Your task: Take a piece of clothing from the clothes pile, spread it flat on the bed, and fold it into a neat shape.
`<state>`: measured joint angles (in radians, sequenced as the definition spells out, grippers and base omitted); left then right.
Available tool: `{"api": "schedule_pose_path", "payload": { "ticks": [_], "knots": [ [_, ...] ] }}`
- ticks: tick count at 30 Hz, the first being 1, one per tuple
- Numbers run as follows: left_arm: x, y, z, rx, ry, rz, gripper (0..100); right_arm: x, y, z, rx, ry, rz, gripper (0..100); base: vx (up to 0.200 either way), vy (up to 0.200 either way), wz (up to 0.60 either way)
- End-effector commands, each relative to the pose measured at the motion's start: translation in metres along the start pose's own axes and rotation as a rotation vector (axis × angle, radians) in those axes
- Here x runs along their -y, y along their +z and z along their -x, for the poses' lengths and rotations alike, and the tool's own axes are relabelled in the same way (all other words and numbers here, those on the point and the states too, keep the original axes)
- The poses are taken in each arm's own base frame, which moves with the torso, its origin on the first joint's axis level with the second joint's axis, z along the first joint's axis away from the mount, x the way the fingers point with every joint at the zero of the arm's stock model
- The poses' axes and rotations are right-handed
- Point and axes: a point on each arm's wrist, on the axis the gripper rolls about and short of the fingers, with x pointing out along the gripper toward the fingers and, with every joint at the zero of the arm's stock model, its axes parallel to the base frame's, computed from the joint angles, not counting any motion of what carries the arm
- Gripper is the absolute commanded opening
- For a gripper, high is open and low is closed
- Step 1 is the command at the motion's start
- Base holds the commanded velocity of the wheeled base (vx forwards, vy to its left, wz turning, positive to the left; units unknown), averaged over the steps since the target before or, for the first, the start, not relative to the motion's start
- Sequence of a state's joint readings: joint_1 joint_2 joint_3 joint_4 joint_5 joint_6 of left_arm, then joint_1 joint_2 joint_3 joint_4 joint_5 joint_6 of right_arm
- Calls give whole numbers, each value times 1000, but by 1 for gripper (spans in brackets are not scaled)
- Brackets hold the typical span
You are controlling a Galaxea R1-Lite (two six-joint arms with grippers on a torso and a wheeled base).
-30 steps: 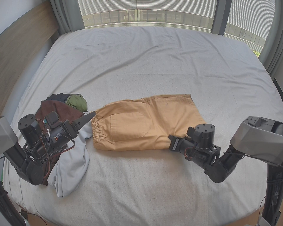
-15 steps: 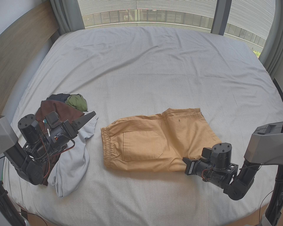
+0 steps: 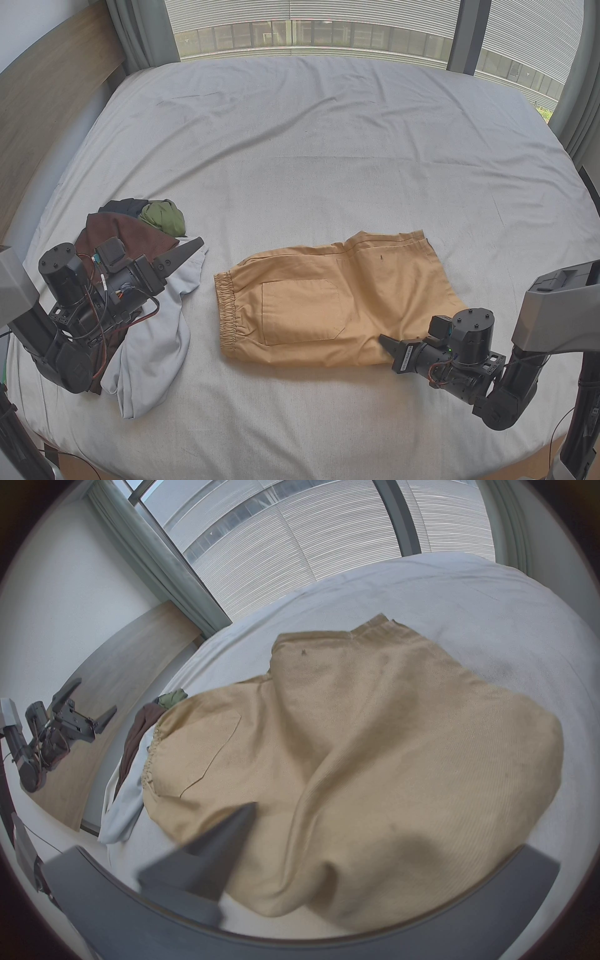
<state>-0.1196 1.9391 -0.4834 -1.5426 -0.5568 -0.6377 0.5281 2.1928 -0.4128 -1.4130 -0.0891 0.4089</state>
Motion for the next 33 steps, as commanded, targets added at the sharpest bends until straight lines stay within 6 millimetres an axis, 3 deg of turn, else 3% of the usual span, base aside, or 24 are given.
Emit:
{"api": "schedule_pose_path", "payload": {
  "ticks": [1, 8, 16, 19, 24, 28, 33],
  "knots": [
    [0, 0, 0, -1, 0, 1, 100, 1, -10, 1, -47, -8, 8, 100, 0, 0, 0],
    [0, 0, 0, 0, 0, 0, 100, -22, -39, 18, -192, 89, 62, 100, 0, 0, 0],
    [-3, -4, -1, -12, 9, 8, 100, -55, -43, 27, -205, 272, 67, 100, 0, 0, 0],
    [-5, -7, -1, -20, 13, 13, 100, -71, -34, 34, -152, 375, 35, 100, 0, 0, 0],
    [-5, -9, -2, -28, 13, 15, 100, -81, -21, 39, -91, 459, 24, 100, 0, 0, 0],
    [-10, -16, -3, -51, 26, 30, 100, -88, 8, 33, 32, 503, 1, 100, 0, 0, 0],
    [-13, -28, -3, -92, 39, 55, 100, -80, 43, 24, 154, 508, -21, 100, 0, 0, 0]
  ]
}}
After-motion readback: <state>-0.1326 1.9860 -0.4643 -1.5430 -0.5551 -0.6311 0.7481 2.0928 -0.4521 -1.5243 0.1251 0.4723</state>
